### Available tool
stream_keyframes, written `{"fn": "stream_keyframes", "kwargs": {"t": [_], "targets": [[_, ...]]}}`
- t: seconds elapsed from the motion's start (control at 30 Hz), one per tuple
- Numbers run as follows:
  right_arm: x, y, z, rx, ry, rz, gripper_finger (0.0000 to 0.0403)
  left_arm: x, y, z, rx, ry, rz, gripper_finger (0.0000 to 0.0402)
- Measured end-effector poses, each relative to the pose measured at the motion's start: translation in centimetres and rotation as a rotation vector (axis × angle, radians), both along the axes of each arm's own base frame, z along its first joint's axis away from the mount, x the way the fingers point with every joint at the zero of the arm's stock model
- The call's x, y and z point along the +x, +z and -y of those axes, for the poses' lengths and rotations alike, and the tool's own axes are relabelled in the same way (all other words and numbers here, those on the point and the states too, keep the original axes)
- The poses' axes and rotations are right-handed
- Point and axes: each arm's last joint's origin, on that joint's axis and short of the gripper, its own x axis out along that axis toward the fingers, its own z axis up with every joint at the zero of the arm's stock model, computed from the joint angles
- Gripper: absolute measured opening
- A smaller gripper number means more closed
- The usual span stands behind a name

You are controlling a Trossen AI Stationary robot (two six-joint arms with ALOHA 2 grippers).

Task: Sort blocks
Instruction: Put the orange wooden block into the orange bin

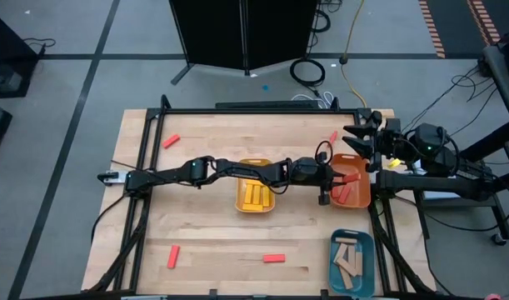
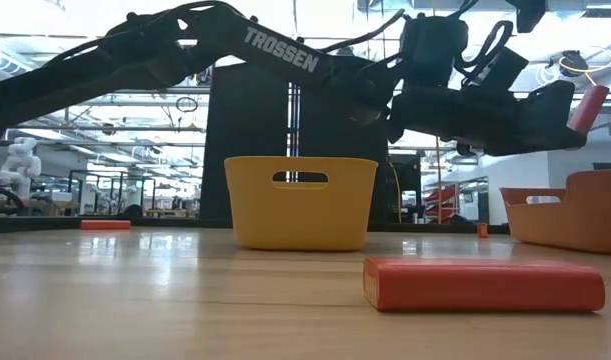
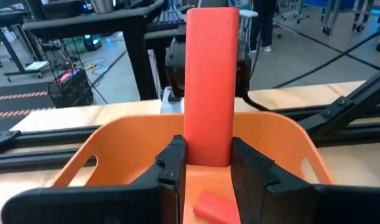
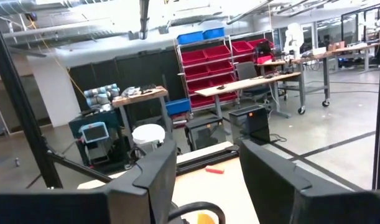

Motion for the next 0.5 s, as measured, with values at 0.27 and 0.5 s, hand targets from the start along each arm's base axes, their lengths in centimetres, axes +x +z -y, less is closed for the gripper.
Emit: {"fn": "stream_keyframes", "kwargs": {"t": [0.27, 0.5], "targets": [[0.0, 0.0, 0.0, 0.021, 0.003, 0.006, 0.0169, -0.03, -0.01, -0.92, -0.001, 0.007, -0.003, 0.008], [0.0, 0.0, 0.0, 0.026, 0.003, 0.007, 0.0169, -0.03, -0.04, -0.7, -0.004, -0.018, -0.006, 0.011]]}}
